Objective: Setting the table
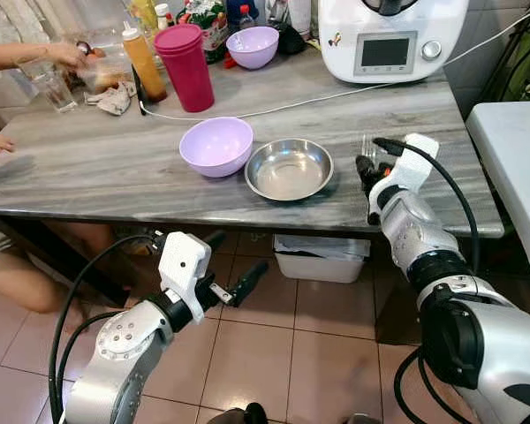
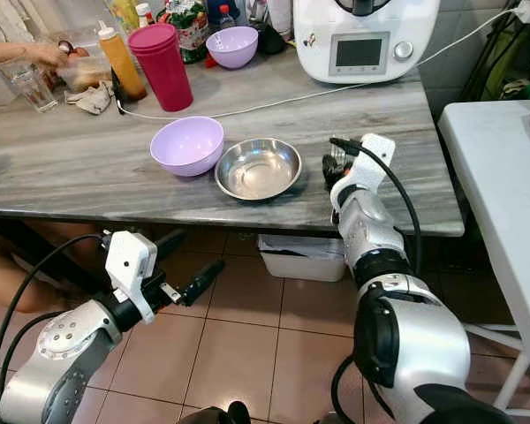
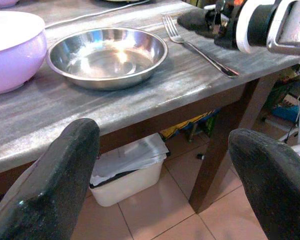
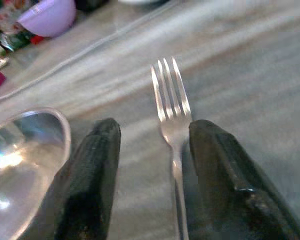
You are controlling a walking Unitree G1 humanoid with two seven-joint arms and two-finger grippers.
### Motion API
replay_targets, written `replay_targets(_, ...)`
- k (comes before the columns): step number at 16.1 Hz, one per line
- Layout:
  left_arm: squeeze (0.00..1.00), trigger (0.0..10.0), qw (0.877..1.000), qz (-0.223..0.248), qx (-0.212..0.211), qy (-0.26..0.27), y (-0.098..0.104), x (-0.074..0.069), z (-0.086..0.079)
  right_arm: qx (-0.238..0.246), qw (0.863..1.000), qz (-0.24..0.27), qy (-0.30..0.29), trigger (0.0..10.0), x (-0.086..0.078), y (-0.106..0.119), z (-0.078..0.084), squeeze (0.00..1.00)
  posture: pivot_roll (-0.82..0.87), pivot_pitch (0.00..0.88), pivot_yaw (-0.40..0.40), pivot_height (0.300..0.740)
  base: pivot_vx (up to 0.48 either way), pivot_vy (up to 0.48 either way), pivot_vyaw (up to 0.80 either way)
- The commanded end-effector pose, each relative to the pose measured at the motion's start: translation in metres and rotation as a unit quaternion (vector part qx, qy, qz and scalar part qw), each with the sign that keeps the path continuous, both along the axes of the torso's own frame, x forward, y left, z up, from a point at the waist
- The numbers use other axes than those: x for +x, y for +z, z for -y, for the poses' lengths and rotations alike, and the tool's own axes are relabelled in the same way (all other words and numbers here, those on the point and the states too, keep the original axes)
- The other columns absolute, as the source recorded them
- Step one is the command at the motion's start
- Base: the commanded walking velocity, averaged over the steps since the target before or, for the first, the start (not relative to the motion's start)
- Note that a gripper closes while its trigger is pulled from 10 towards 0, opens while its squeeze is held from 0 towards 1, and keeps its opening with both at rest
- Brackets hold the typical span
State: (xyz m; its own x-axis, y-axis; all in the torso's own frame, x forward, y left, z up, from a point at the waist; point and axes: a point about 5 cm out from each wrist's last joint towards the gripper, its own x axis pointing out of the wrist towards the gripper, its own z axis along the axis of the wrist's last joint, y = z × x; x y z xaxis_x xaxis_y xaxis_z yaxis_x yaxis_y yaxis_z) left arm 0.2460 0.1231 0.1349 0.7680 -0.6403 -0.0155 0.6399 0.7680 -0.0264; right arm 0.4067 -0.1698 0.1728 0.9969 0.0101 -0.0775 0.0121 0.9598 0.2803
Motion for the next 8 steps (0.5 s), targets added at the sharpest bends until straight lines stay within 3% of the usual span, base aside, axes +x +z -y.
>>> replay_targets(1,0.00,10.0,1.000,0.002,0.013,0.005,0.000,0.001,-0.004,-0.019,0.999,0.032,0.013,10.0,0.004,0.016,-0.008,1.00,-0.09,0.141,0.152,0.740,0.000,0.000,0.00)
replay_targets(5,0.00,10.0,1.000,0.007,0.011,0.007,0.001,0.003,-0.002,-0.041,0.997,0.066,0.000,10.0,-0.001,0.020,-0.006,1.00,-0.10,0.130,0.148,0.740,0.000,0.000,0.00)
replay_targets(8,0.00,10.0,1.000,0.017,0.004,0.020,0.005,0.006,-0.002,-0.114,0.986,0.119,-0.004,10.0,-0.016,0.024,-0.005,1.00,-0.11,0.126,0.142,0.740,0.000,0.000,0.00)
